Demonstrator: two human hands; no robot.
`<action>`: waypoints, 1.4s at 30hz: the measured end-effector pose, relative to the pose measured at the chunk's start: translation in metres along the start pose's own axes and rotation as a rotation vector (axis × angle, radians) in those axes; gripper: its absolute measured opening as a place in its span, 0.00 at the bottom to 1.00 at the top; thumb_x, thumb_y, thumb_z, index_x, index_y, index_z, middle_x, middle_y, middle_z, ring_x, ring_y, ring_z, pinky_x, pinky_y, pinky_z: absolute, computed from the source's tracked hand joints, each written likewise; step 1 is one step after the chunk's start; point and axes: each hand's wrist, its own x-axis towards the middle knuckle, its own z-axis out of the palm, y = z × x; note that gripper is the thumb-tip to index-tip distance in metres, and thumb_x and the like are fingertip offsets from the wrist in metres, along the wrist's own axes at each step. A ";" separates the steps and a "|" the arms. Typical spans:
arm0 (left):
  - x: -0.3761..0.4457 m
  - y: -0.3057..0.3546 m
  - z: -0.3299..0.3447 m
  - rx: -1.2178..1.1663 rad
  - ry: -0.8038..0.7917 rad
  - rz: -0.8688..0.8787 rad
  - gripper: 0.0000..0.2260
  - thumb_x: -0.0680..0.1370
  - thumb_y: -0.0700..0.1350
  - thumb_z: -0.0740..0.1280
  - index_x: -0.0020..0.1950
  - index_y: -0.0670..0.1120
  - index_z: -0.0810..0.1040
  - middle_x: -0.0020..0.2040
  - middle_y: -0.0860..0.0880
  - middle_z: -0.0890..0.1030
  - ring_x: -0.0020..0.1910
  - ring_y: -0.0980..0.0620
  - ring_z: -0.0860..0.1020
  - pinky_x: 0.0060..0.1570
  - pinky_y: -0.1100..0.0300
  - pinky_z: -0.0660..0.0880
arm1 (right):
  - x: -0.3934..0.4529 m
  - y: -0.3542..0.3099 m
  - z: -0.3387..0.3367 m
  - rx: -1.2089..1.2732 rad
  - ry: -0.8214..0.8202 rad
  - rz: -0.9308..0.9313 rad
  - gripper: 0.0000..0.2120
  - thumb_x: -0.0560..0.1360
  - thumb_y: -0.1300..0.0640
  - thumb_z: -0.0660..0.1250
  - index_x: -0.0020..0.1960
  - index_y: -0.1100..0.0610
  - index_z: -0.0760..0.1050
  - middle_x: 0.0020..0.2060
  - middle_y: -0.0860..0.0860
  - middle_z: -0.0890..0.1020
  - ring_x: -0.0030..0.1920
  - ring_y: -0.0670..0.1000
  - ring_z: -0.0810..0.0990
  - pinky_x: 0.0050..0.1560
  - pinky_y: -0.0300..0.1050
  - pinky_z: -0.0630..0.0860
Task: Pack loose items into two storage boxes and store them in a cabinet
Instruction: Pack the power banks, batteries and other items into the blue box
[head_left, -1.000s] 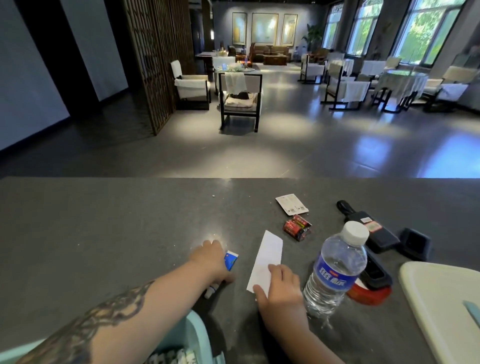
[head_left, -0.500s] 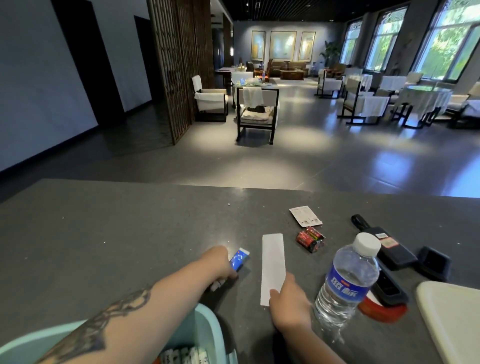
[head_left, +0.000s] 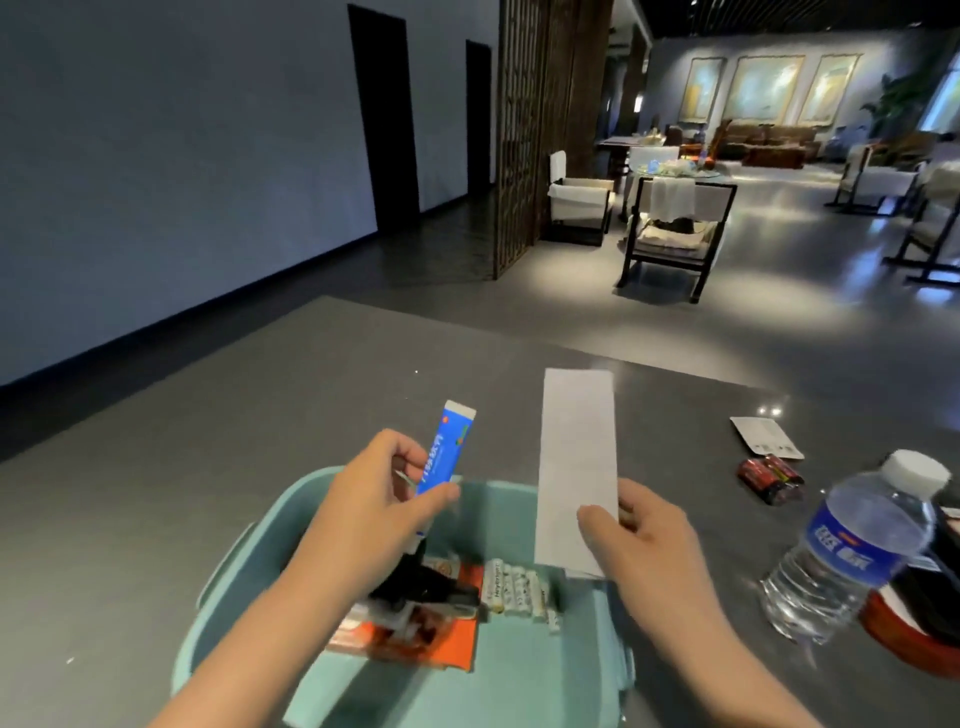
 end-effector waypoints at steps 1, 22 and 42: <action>-0.011 -0.010 -0.005 -0.036 0.036 -0.045 0.12 0.68 0.45 0.76 0.44 0.49 0.74 0.36 0.49 0.79 0.30 0.53 0.76 0.40 0.47 0.77 | -0.006 0.000 0.007 -0.082 -0.054 -0.015 0.09 0.74 0.62 0.65 0.47 0.51 0.81 0.35 0.40 0.84 0.33 0.39 0.79 0.32 0.33 0.74; -0.077 -0.060 -0.040 0.246 0.161 -0.137 0.10 0.69 0.50 0.73 0.42 0.55 0.72 0.39 0.57 0.77 0.35 0.58 0.72 0.36 0.63 0.69 | 0.050 -0.009 0.127 -1.077 -0.402 -0.662 0.04 0.71 0.59 0.67 0.42 0.54 0.72 0.40 0.55 0.81 0.43 0.58 0.79 0.34 0.45 0.61; -0.026 -0.041 -0.010 0.379 0.025 0.062 0.10 0.69 0.51 0.71 0.46 0.55 0.73 0.41 0.58 0.76 0.42 0.59 0.72 0.39 0.62 0.68 | 0.035 -0.015 0.060 -0.018 -0.288 -0.189 0.07 0.78 0.56 0.65 0.43 0.51 0.81 0.36 0.45 0.84 0.34 0.46 0.81 0.36 0.37 0.72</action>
